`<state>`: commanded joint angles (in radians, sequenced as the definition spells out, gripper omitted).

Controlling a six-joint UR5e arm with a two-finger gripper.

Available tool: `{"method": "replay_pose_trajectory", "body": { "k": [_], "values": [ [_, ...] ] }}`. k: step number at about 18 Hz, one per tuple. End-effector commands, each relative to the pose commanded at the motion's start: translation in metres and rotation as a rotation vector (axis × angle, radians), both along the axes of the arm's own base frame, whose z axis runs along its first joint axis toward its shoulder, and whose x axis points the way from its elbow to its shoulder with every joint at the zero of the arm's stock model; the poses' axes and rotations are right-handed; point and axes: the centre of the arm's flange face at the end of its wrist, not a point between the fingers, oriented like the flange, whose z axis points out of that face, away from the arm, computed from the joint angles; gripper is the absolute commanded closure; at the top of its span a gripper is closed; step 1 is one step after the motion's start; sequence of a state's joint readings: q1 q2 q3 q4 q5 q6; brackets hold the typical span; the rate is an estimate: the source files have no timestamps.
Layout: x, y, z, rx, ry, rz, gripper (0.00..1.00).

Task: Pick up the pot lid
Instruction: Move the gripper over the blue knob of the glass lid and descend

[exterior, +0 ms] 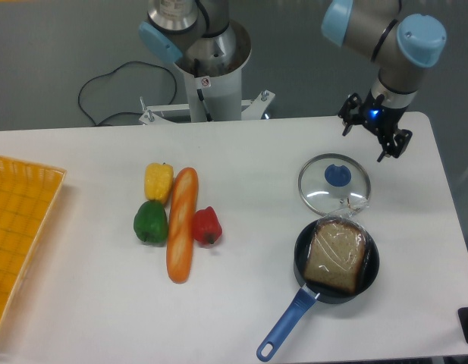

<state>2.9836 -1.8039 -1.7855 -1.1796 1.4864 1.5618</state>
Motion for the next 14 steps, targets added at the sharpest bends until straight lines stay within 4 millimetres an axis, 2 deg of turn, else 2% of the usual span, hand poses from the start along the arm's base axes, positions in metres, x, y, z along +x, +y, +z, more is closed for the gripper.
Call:
{"method": "replay_pose_trajectory", "body": {
  "k": [7,11,14],
  "values": [
    [0.014,0.013,-0.034,-0.023,0.026,0.063,0.00],
    [0.021,0.032,-0.042,-0.110,0.064,0.101,0.00],
    [0.021,0.033,-0.044,-0.111,0.061,0.105,0.00]
  ]
}}
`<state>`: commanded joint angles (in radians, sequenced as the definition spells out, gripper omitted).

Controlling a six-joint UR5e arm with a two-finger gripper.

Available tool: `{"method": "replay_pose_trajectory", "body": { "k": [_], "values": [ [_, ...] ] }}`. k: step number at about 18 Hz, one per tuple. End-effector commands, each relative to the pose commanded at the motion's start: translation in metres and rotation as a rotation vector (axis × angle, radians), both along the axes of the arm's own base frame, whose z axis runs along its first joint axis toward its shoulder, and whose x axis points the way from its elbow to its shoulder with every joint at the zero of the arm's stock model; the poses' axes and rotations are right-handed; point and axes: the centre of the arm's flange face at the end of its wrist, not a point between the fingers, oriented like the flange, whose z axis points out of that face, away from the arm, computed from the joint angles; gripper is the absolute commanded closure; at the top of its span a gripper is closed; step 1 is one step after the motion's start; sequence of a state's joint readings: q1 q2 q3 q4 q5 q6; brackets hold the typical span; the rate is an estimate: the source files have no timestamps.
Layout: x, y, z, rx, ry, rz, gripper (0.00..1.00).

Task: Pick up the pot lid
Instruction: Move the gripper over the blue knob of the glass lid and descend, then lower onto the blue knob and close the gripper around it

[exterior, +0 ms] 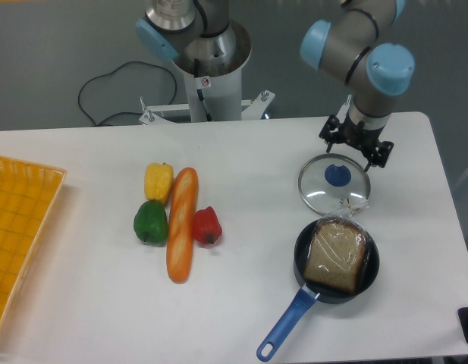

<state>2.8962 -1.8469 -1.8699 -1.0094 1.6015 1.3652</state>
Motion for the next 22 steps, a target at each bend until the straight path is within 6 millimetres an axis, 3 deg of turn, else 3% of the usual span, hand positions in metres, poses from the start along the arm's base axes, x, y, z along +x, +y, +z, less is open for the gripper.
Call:
{"method": "replay_pose_trajectory", "body": {
  "k": [12,22],
  "values": [
    [0.001,0.003,-0.026,0.005,-0.048,0.010,0.00],
    [0.000,0.004,-0.035,0.002,-0.057,0.008,0.00]
  ]
}}
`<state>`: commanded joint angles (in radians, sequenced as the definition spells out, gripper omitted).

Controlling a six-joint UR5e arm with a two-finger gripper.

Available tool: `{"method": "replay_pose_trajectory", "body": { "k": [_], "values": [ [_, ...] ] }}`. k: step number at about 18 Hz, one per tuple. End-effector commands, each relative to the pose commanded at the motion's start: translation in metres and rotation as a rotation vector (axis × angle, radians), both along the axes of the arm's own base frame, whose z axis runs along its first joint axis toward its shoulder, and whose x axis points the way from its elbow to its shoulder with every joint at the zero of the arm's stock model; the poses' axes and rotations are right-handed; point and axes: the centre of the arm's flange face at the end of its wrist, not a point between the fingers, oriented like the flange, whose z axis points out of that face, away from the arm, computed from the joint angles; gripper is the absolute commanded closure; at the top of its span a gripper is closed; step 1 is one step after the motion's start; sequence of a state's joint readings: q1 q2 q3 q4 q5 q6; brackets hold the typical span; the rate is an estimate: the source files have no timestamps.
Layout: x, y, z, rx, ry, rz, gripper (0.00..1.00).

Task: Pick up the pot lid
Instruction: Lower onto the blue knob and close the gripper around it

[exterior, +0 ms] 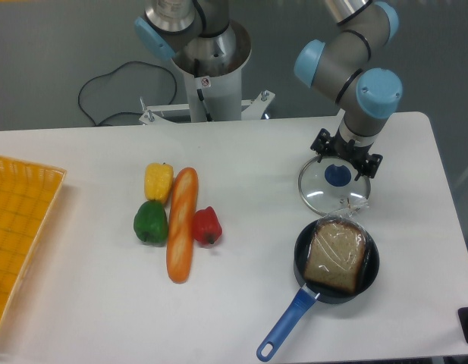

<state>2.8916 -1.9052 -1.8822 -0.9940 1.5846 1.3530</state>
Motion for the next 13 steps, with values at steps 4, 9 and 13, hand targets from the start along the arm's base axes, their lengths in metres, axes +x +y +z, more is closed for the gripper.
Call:
{"method": "replay_pose_trajectory", "body": {
  "k": [4,9,13],
  "values": [
    [0.0016,0.0056,-0.0033,-0.001,-0.003,-0.011,0.01],
    [0.0014,0.0074,-0.0053,0.000,0.003,-0.009,0.05],
    [0.0010,0.0075,-0.0077,0.000,0.000,-0.009,0.09]
  ]
}}
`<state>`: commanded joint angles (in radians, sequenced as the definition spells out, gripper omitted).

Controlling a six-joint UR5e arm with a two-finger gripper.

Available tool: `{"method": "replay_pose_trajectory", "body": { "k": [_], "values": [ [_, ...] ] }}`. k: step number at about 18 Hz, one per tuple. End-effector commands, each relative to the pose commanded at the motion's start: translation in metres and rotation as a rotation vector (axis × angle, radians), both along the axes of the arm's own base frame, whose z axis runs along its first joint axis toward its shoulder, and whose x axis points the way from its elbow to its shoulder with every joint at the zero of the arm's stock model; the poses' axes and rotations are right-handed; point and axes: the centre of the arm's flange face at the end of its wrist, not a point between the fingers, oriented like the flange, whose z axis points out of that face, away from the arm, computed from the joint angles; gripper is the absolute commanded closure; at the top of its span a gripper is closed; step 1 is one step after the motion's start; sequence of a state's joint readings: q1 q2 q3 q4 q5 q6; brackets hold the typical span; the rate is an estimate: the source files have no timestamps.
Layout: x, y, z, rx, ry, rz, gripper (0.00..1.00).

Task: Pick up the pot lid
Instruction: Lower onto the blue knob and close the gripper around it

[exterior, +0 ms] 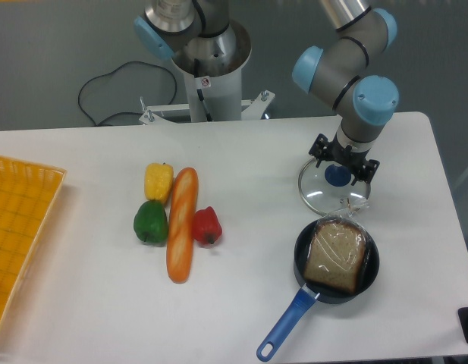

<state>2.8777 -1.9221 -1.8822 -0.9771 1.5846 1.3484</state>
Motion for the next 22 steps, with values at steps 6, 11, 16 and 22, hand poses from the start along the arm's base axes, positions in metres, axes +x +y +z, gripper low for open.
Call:
{"method": "replay_pose_trajectory", "body": {
  "k": [6,11,16,22],
  "values": [
    [0.0020,0.0038,-0.0008,0.000,-0.001,-0.008,0.16],
    [0.0015,0.0040,-0.0002,0.000,0.000,-0.008,0.27],
    [0.0015,0.0039,-0.0002,0.000,0.000,-0.006,0.31],
    [0.0017,0.0039,-0.0004,-0.001,-0.001,-0.006,0.41]
  ]
}}
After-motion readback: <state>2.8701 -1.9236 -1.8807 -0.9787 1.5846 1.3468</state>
